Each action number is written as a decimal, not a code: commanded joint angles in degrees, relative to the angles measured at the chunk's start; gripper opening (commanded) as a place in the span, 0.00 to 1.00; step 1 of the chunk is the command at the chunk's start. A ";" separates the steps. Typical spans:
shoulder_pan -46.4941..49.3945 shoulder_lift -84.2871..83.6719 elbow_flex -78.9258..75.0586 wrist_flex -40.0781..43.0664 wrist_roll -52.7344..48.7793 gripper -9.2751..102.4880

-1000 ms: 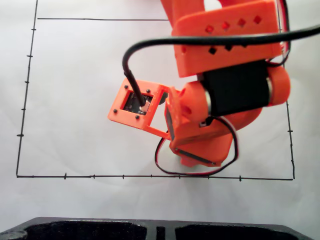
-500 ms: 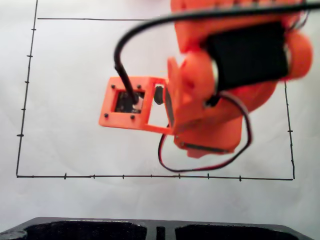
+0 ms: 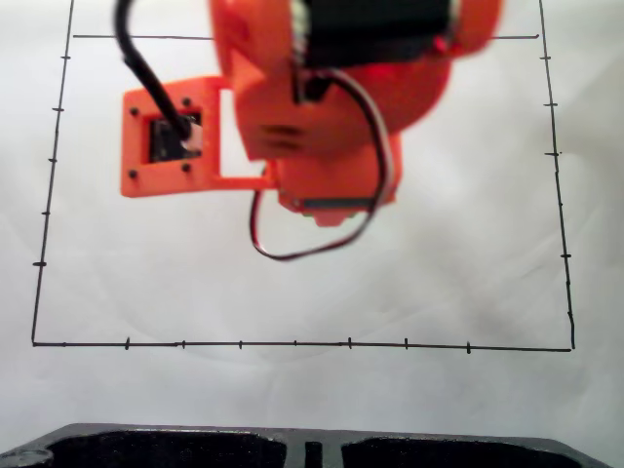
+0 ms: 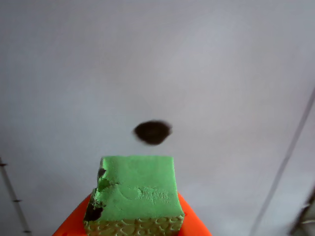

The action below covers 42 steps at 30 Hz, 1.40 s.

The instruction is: Grasp the colored block, Place it on the black dot, and then return the arm to the default position.

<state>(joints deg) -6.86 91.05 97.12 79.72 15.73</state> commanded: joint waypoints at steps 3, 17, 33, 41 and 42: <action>1.76 3.96 2.72 -0.70 -3.52 0.17; 2.81 0.70 6.50 -5.63 -6.86 0.20; 1.05 -1.05 10.02 -6.24 -6.86 0.28; 1.23 -0.18 11.25 -5.10 -7.29 0.38; 1.23 0.18 11.25 -4.48 -7.47 0.39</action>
<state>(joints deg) -6.06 89.30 108.54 74.44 8.96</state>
